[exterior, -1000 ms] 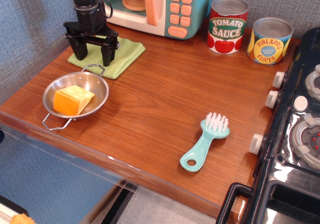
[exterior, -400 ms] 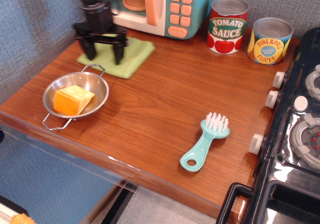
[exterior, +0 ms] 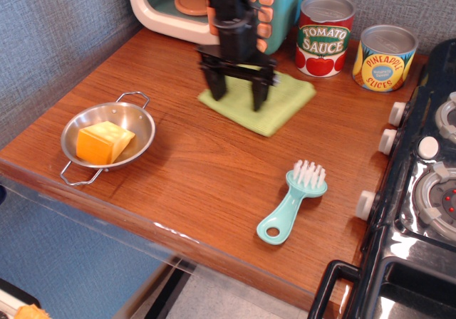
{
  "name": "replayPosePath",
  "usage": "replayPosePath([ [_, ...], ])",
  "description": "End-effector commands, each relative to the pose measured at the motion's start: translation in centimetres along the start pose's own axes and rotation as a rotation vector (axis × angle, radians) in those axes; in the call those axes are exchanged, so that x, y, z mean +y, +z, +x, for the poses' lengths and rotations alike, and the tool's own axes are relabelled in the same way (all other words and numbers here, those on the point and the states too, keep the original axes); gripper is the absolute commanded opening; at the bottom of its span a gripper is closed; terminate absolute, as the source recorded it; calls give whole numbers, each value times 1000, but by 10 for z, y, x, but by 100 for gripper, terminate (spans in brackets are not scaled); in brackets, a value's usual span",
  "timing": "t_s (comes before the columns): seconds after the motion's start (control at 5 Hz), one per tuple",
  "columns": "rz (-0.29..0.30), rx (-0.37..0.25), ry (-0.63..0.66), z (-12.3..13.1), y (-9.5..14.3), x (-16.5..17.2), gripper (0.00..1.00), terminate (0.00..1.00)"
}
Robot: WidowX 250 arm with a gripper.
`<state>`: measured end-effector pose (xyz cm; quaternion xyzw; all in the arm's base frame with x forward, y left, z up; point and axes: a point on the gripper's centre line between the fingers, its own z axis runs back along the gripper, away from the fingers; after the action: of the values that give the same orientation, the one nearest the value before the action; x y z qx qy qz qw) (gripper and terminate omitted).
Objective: Move the cloth to the right in front of the cans
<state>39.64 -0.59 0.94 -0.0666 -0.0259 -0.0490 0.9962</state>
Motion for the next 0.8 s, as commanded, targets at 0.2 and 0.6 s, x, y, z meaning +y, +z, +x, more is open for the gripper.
replayPosePath([
  [0.2, 47, 9, 101, -2, -2, -71, 100, 0],
  [0.6, 44, -74, 151, 4, 59, -66, 100, 0],
])
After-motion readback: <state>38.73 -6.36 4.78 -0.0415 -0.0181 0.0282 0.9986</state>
